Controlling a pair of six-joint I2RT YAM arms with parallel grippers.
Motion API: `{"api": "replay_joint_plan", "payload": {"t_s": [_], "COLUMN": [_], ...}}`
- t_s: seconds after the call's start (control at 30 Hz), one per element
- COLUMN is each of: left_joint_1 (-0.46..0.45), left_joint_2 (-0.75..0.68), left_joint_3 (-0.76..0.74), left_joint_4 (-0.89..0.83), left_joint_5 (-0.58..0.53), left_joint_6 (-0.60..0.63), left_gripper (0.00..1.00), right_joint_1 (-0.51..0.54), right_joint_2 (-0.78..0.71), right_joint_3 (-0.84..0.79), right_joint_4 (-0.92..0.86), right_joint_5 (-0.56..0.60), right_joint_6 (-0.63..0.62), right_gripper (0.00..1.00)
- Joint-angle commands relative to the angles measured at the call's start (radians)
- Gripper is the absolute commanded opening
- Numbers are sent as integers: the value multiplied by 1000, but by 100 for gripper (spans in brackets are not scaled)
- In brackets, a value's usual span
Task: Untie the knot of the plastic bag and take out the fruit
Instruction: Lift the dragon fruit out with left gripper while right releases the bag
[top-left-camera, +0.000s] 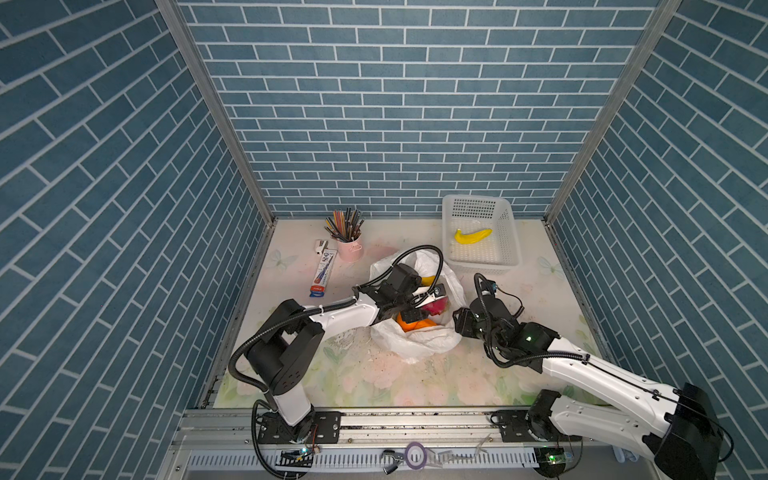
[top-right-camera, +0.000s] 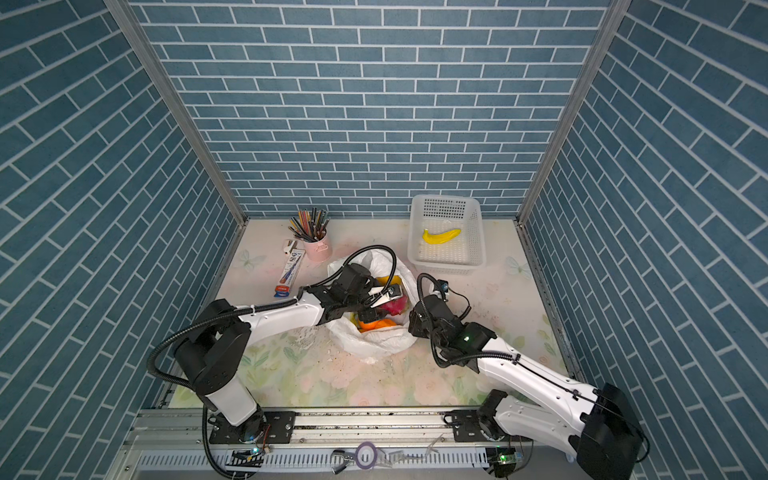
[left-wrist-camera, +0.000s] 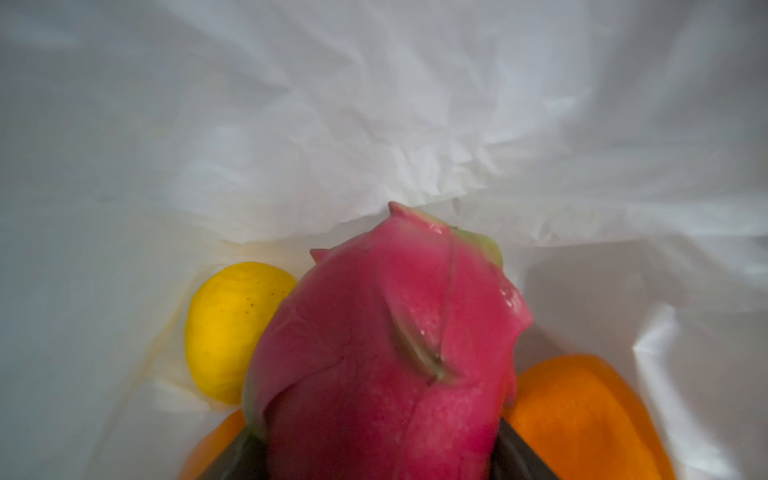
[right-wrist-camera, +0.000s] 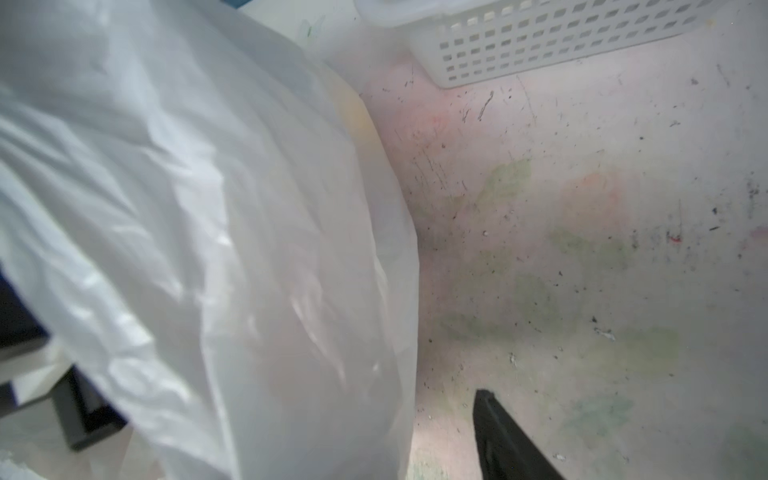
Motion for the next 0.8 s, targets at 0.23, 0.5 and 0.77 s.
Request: {"api": "replay_joint_plan", "payload": {"t_s": [0.23, 0.5, 0.77], "left_joint_1": [-11, -10, -1], "left_joint_2": [-132, -224, -309], "left_joint_3": [-77, -157, -188], "left_joint_4": [114, 225, 249], "left_joint_5": [85, 101, 102], "left_joint_6": [4, -64, -84], "left_gripper": [54, 53, 53], "right_joint_1": [-119, -170, -187], "right_joint_2": [55, 112, 126], "right_joint_3": [100, 141, 152], "right_joint_4": [45, 28, 25], "right_joint_5": [-78, -106, -149], "right_joint_6": [-4, -38, -68], "right_gripper": [66, 66, 70]}}
